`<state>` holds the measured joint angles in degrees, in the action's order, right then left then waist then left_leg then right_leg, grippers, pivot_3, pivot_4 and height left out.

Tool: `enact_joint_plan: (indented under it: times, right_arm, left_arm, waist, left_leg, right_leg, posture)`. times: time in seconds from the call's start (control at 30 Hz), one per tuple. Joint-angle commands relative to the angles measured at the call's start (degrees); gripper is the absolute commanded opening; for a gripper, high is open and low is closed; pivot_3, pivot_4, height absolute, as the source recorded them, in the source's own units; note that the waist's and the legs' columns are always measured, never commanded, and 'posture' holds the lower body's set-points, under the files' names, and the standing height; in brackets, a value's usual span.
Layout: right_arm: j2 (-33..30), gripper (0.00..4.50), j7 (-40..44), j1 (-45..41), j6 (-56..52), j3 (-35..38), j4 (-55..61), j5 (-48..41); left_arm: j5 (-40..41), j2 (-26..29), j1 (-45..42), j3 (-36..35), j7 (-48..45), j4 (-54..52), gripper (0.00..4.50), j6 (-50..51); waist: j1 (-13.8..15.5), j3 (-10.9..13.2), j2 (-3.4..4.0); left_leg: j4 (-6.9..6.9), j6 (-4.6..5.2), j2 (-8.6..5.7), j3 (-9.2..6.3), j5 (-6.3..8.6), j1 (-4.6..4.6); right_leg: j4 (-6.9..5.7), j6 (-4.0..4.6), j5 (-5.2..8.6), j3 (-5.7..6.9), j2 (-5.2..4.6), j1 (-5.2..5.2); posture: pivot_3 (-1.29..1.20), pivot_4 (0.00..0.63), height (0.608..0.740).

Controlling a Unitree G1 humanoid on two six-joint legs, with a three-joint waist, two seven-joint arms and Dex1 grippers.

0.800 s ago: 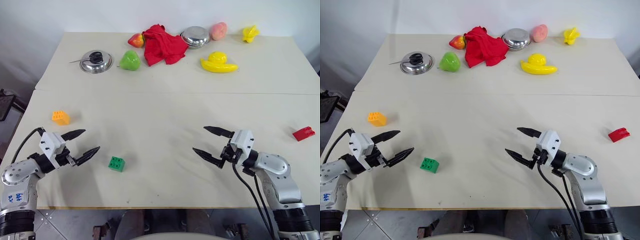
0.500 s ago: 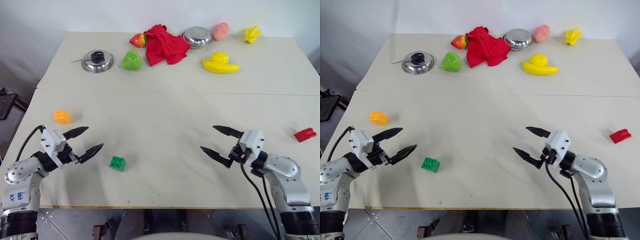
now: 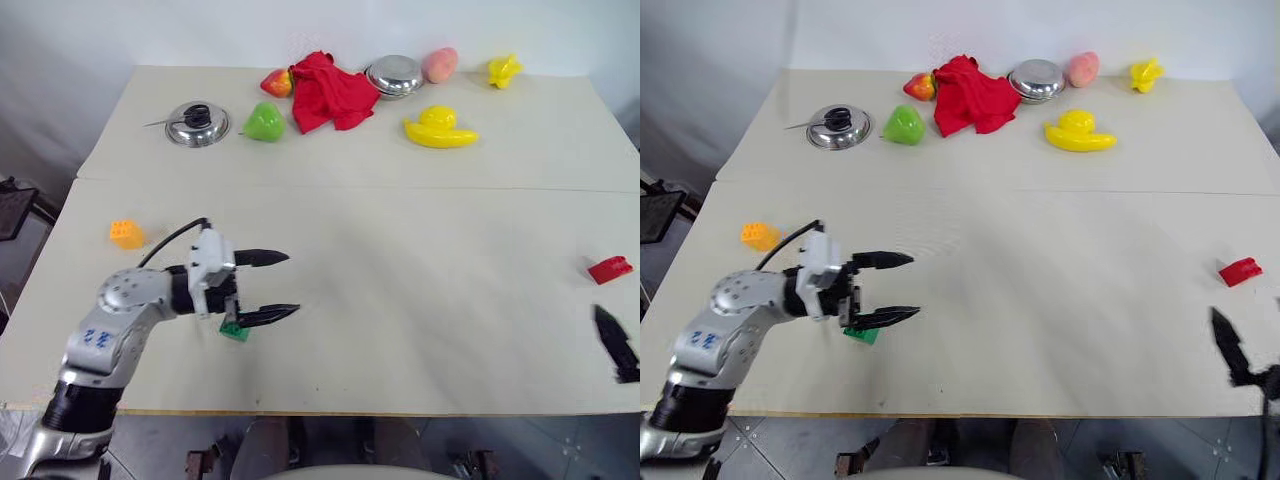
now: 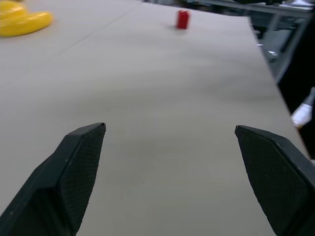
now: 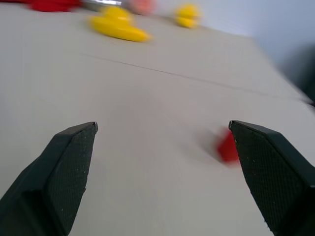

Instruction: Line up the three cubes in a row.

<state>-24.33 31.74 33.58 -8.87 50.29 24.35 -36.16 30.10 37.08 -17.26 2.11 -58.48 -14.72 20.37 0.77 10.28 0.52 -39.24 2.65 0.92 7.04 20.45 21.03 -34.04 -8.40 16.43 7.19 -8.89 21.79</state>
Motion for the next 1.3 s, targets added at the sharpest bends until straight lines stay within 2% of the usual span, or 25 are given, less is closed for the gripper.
enact_joint_plan:
  times: [0.03,0.13,0.27,0.47,0.6,0.67,0.83,0.97,1.3]
  right_arm:
    - [2.05,4.5,-4.01,2.99,-2.49,3.39,1.69,-1.95]
    - [0.12,4.5,-5.93,1.92,-4.84,2.64,2.25,-1.62]
    - [-10.2,4.5,-8.34,-6.78,-12.72,0.44,-3.56,-0.54]
    - [-25.62,4.5,3.54,-21.29,-12.33,-8.51,-28.5,5.52]
    - [-31.44,4.5,11.74,-29.69,-10.66,-15.75,-41.85,8.99]
    - [-34.16,4.5,13.93,-38.27,-7.33,-20.83,-52.89,13.07]
    - [-36.74,4.5,16.7,-52.57,0.52,-28.58,-72.03,20.62]
    - [-37.35,4.5,16.75,-60.5,4.18,-31.76,-82.48,24.32]
    - [-36.79,4.5,15.65,-72.07,8.16,-35.61,-94.82,30.11]
  left_arm:
    - [-1.06,-1.91,-1.59,1.07,2.03,0.1,4.48,0.66]
    - [-0.74,-3.11,-1.66,1.21,2.55,-0.45,4.48,1.7]
    - [-1.51,-4.2,-1.94,1.27,3.21,0.2,4.48,1.51]
    - [-1.4,-4.73,-1.17,1.38,3.36,-1.41,4.48,1.73]
    - [-2.03,-4.39,-1.09,0.71,3.74,-1.52,4.48,1.1]
    - [-2.09,-3.54,-0.04,-0.38,4.33,-2.81,4.48,1.58]
    - [-1.37,-2.1,2.66,-2.29,5.87,-6.23,4.48,3.0]
    - [-0.82,-1.61,4.71,-3.38,7.03,-8.91,4.48,4.17]
    - [0.01,-1.0,5.96,-4.81,8.68,-11.8,4.48,6.27]
  waist:
    - [-0.3,-0.06,0.09]
    - [-1.16,-0.1,0.17]
    - [-2.18,-0.1,0.17]
    - [-1.37,-0.1,0.16]
    - [-0.73,-0.1,0.17]
    - [-0.92,-0.09,0.14]
    - [-1.13,-0.09,0.17]
    - [-0.96,-0.09,0.17]
    - [-1.3,-0.09,0.18]
  left_leg:
    - [0.0,-0.04,0.04,0.0,0.01,0.0]
    - [0.01,-0.09,0.13,0.08,0.03,0.02]
    - [0.0,-0.02,0.16,0.36,-0.02,-0.09]
    - [0.0,0.04,0.13,0.36,-0.08,0.06]
    - [-0.01,0.08,0.06,0.52,-0.09,0.2]
    - [-0.01,0.09,0.05,0.51,-0.09,0.22]
    - [-0.05,0.12,0.09,0.7,-0.12,0.2]
    - [-0.07,0.12,0.13,0.71,-0.12,0.21]
    - [-0.1,0.09,0.16,0.73,-0.12,0.23]
  right_leg:
    - [0.01,0.01,0.0,0.0,0.05,0.01]
    - [0.0,0.03,0.01,-0.13,0.13,0.11]
    - [-0.03,-0.05,-0.03,-0.5,0.15,0.15]
    - [-0.13,-0.03,-0.02,-0.67,0.2,0.37]
    - [-0.19,-0.04,-0.03,-0.76,0.18,0.58]
    - [-0.19,-0.04,-0.03,-0.73,0.18,0.58]
    - [-0.19,-0.13,-0.08,-0.89,0.19,0.63]
    - [-0.19,-0.13,-0.08,-0.89,0.2,0.63]
    - [-0.17,-0.14,-0.08,-0.91,0.2,0.63]
  posture:
    - [0.0,0.15,0.74]
    - [0.0,0.15,0.74]
    - [0.0,0.15,0.74]
    - [0.0,0.15,0.74]
    - [0.0,0.15,0.74]
    - [0.0,0.15,0.74]
    - [0.0,0.15,0.74]
    - [0.0,0.15,0.74]
    - [0.0,0.15,0.74]
